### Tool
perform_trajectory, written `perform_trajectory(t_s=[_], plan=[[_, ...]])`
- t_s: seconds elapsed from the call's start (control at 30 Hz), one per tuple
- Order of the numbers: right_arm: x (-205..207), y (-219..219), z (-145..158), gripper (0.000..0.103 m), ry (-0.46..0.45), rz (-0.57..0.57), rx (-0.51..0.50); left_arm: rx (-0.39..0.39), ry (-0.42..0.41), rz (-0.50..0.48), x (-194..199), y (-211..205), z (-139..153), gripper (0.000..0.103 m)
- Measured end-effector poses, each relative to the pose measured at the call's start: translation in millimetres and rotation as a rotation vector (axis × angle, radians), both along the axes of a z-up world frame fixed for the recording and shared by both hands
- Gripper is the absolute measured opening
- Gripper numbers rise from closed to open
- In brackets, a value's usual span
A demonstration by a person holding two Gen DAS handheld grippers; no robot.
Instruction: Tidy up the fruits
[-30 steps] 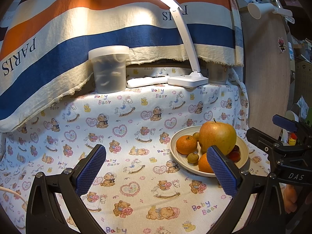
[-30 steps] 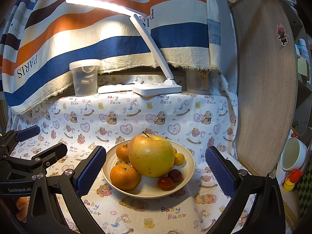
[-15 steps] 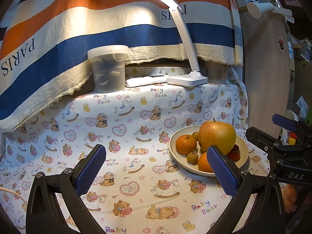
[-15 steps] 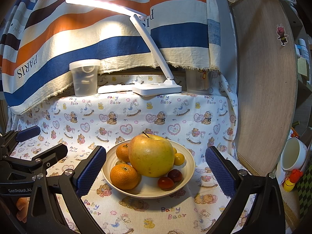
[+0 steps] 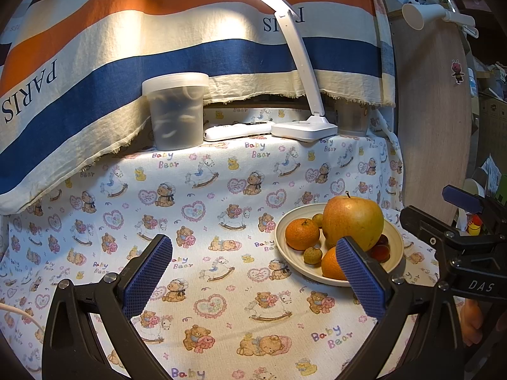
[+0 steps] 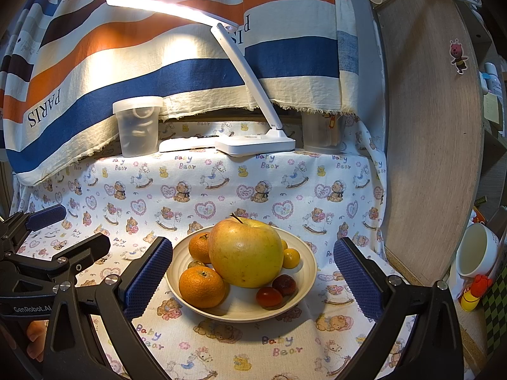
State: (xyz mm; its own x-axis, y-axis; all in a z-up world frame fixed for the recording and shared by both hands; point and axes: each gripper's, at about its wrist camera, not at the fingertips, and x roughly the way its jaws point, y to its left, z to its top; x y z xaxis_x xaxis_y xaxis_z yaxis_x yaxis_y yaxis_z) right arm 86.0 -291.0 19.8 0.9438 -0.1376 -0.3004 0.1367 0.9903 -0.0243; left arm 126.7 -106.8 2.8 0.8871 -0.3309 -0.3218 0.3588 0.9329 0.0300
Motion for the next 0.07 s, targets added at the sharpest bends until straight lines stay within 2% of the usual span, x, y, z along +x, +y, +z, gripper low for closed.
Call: perform_trajectory(t_s=[0.07], plan=[[0.0, -0.1, 0.1, 0.102, 0.001, 0.0, 0.0, 0.0, 0.0, 0.0, 0.0, 0.0, 0.1, 0.103]])
